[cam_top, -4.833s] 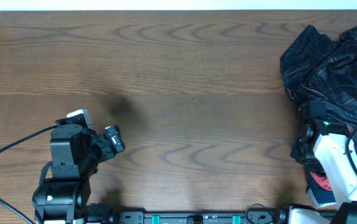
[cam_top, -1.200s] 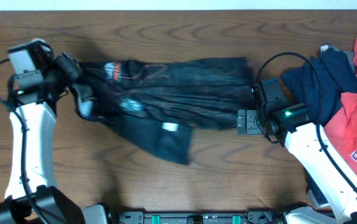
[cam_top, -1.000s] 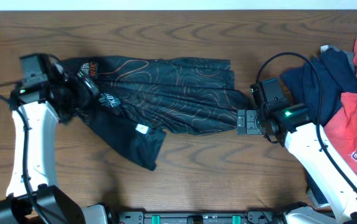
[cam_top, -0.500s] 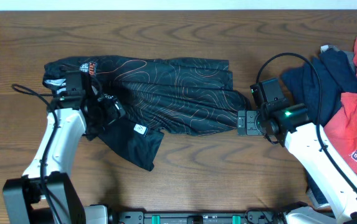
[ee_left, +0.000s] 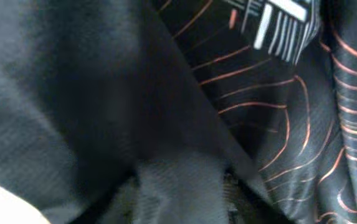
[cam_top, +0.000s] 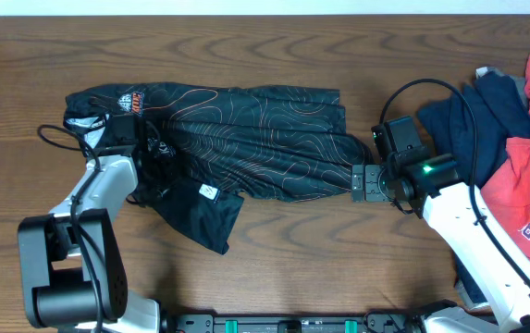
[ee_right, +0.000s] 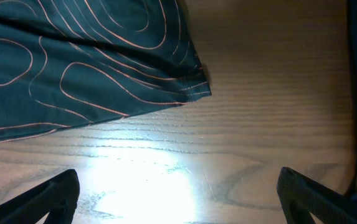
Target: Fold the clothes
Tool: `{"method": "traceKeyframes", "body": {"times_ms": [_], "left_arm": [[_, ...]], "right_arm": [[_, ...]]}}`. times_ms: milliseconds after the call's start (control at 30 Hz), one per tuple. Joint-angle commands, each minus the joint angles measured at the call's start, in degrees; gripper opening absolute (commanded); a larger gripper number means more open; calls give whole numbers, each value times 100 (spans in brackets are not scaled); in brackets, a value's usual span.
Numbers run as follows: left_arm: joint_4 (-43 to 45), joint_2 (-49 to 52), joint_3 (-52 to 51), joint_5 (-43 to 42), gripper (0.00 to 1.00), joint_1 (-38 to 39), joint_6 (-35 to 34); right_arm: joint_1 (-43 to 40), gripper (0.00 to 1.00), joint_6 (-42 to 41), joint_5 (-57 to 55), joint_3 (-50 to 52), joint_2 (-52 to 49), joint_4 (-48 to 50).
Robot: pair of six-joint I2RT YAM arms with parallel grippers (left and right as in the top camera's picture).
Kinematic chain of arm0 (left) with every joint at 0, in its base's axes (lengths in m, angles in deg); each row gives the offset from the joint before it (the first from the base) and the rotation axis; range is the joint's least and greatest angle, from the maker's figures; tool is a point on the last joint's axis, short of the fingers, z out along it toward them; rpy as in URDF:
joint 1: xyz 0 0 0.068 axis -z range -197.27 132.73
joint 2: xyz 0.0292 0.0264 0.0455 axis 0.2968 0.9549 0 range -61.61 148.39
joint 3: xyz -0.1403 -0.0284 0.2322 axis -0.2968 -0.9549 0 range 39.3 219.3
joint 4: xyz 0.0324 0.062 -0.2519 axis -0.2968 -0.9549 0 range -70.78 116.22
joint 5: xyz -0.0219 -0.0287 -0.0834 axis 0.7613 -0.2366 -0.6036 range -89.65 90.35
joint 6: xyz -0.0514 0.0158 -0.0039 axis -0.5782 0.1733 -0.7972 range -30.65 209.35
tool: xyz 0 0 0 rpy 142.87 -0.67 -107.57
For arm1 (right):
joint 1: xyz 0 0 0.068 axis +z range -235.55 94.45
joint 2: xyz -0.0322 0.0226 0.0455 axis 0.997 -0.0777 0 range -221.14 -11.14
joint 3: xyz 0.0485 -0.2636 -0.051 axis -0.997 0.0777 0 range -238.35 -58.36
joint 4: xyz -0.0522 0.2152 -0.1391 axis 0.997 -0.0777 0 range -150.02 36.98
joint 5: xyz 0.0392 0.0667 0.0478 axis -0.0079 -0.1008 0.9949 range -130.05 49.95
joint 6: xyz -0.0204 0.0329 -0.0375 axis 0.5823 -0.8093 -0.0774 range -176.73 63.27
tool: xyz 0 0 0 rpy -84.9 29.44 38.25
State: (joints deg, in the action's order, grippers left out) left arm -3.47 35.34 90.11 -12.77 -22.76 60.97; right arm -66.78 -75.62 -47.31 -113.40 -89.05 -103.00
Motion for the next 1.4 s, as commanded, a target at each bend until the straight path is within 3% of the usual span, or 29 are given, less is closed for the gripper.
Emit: {"method": "traceKeyframes", "body": {"times_ms": [0,100,233,500,767,867,933,1167,1200,1300,1367], "left_arm": [[-20,131,-35,9,29,22,17],[-63,103,-33,9,6,20,17],[-332,-103,9,13,6,-2,22],[-1676,-1137,227,81,6,-188,111],[-3088,-1915,225,977,6,-387,111],[-3318,-2020,225,1036,6,-540,111],[-3414,-2098,225,1095,6,-710,109],[-3123,-2256,225,734,6,-1314,109],[-3053,-2247,225,439,10,-1314,111],[-2719,-2223,133,-162,61,-1209,107],[-2406,-2168,24,-280,77,-1058,83]], "right_arm": [[-37,99,-79,20,-39,24,-9],[-37,99,-79,20,-39,24,-11],[-37,99,-76,17,-39,24,-20],[-39,99,-79,-101,-39,24,-24],[-59,99,-195,-129,-37,-11,-48],[-138,98,-739,-96,-31,-142,-39],[-190,92,-968,39,-15,-289,22],[-225,92,-999,531,7,-1003,527],[-223,93,-1001,562,7,-1073,538],[-225,97,-1001,560,7,-1115,546],[-225,99,-999,562,7,-1113,562]]}}
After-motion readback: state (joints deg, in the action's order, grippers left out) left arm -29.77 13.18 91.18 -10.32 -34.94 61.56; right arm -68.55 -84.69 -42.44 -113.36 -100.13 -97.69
